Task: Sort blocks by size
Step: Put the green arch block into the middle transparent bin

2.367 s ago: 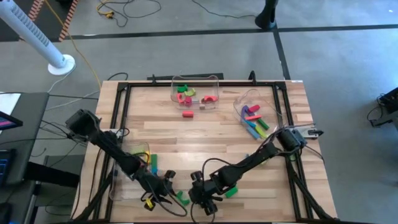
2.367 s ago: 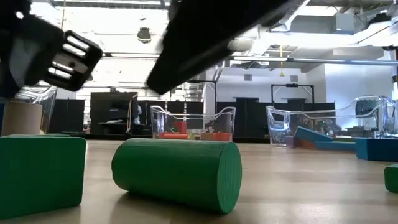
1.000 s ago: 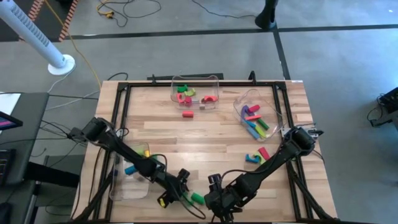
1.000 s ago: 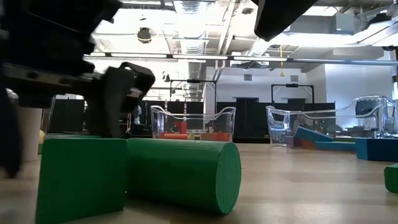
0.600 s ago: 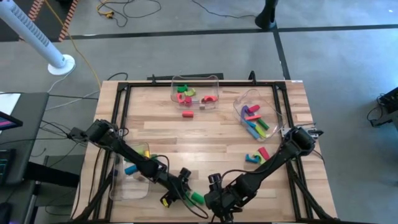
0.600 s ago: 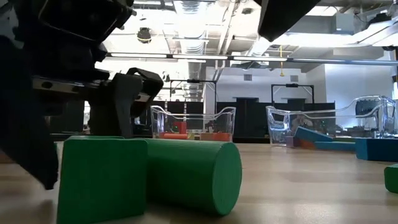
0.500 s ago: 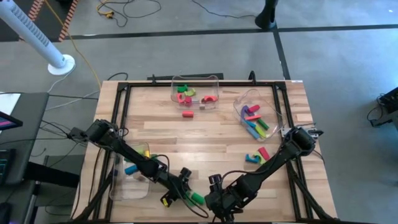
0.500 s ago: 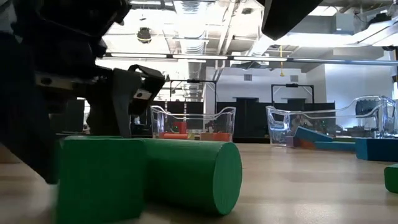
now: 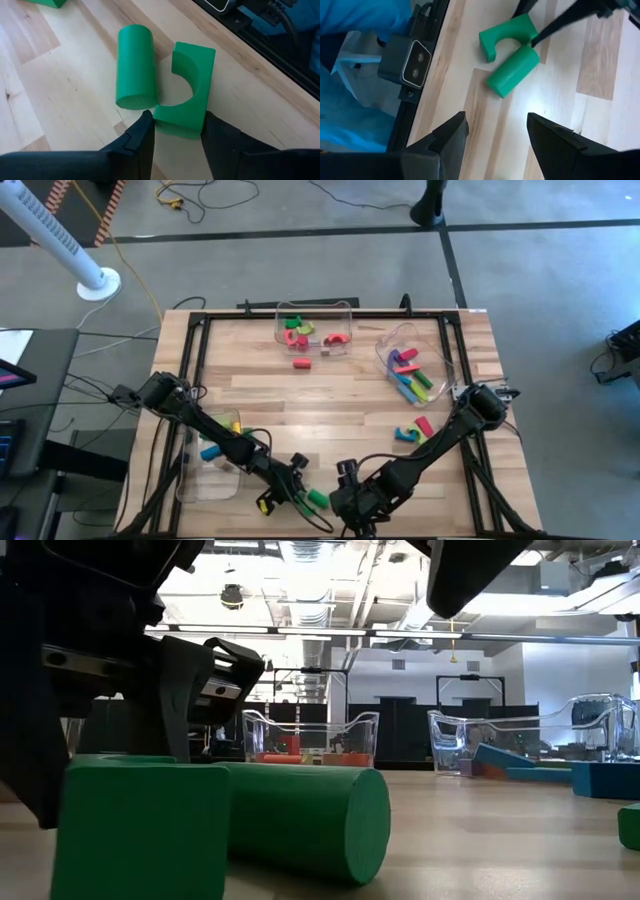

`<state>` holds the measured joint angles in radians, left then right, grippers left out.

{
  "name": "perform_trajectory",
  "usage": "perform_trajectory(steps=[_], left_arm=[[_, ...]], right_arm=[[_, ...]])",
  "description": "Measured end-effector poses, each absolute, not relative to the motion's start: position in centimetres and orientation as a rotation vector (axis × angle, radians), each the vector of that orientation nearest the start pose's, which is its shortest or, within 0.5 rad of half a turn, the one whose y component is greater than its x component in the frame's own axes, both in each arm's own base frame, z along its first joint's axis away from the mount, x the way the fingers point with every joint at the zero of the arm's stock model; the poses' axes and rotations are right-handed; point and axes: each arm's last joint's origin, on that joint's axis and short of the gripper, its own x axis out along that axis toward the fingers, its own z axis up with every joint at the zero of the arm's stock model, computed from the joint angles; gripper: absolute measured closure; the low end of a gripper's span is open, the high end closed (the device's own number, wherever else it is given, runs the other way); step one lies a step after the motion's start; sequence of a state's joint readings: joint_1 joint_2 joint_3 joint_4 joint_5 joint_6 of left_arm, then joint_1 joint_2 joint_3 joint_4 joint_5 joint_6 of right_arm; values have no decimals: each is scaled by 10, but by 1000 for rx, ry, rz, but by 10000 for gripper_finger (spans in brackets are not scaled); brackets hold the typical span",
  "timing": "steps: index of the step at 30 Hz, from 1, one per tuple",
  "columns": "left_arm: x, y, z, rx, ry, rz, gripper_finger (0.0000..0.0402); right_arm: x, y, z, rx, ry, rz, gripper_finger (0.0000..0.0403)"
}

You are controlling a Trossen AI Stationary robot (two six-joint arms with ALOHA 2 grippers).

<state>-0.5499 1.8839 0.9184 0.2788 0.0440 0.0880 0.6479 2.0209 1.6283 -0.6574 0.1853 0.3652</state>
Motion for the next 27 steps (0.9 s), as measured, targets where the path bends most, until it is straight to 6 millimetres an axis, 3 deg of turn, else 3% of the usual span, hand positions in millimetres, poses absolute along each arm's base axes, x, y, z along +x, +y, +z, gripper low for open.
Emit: perform_trajectory(steps=[9,19,27], left_arm=[[305,-188,138,258,682,-591,268],[288,-172,203,278,564,-518,267],[279,-134,247,143,451,-445,266]], right_arm=[[336,257,217,-159,1062,139,168],[319,266,245,-351,877,59,168],[307,282,257,-666,665,-70,168]])
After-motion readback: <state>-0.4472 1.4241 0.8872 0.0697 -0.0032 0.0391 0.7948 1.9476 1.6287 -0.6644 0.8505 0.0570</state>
